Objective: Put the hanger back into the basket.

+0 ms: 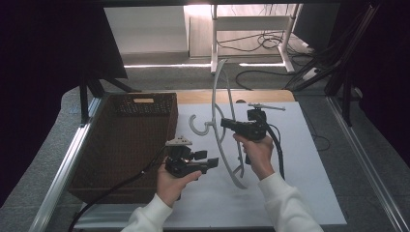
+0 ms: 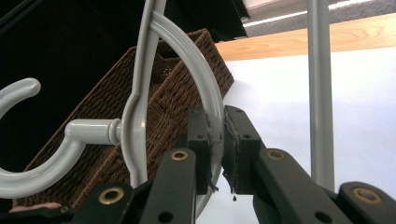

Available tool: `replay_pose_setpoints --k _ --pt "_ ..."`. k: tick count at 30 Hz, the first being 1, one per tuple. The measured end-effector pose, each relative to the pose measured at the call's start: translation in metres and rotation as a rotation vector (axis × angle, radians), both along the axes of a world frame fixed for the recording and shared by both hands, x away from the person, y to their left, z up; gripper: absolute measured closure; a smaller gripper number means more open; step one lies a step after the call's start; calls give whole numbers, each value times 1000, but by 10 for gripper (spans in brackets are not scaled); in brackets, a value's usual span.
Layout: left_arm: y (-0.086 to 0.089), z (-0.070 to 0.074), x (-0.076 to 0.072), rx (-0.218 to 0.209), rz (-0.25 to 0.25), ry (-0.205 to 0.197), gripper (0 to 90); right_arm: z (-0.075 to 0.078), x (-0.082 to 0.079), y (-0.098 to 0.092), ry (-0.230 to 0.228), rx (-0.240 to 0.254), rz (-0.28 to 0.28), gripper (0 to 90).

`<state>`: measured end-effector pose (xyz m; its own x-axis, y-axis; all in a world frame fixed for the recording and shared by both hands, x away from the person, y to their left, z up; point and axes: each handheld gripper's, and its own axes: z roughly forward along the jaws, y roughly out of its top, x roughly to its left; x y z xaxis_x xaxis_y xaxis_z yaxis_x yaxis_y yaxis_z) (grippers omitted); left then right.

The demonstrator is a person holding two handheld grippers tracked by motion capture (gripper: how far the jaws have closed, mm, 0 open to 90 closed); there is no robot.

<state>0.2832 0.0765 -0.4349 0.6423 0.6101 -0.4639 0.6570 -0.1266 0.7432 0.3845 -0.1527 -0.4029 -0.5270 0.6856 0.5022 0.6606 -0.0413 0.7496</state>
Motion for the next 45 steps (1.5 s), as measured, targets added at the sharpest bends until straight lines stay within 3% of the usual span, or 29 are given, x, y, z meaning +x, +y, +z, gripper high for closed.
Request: replay_pose_setpoints --k 5,9,16,21,23,32,36,38,39,45 --pt "-10 -5 8 -21 11 14 435 -1 -2 2 -3 14 -13 817" --pt "-14 -11 13 -64 17 29 519 -1 -5 3 -5 49 -20 817" --pt "-16 -13 15 -113 6 32 745 -4 -6 3 5 103 -28 816" --pt "-12 -11 17 -140 -23 52 793 -5 -5 2 16 131 -15 812" --pt "-11 -9 17 -138 -35 43 818 -5 -5 1 18 144 -7 811" --pt "-4 -3 18 -203 -86 58 827 -3 -7 1 -1 157 18 789" --pt "1 3 20 -236 -97 60 829 0 -7 -1 -37 158 36 681" --pt "2 4 20 -244 -97 60 829 1 -7 -1 -39 161 40 663" --pt "3 5 21 -250 -97 61 829 2 -7 -1 -44 161 50 586" --pt "12 13 24 -261 -85 47 830 7 -10 -9 -37 133 60 428"
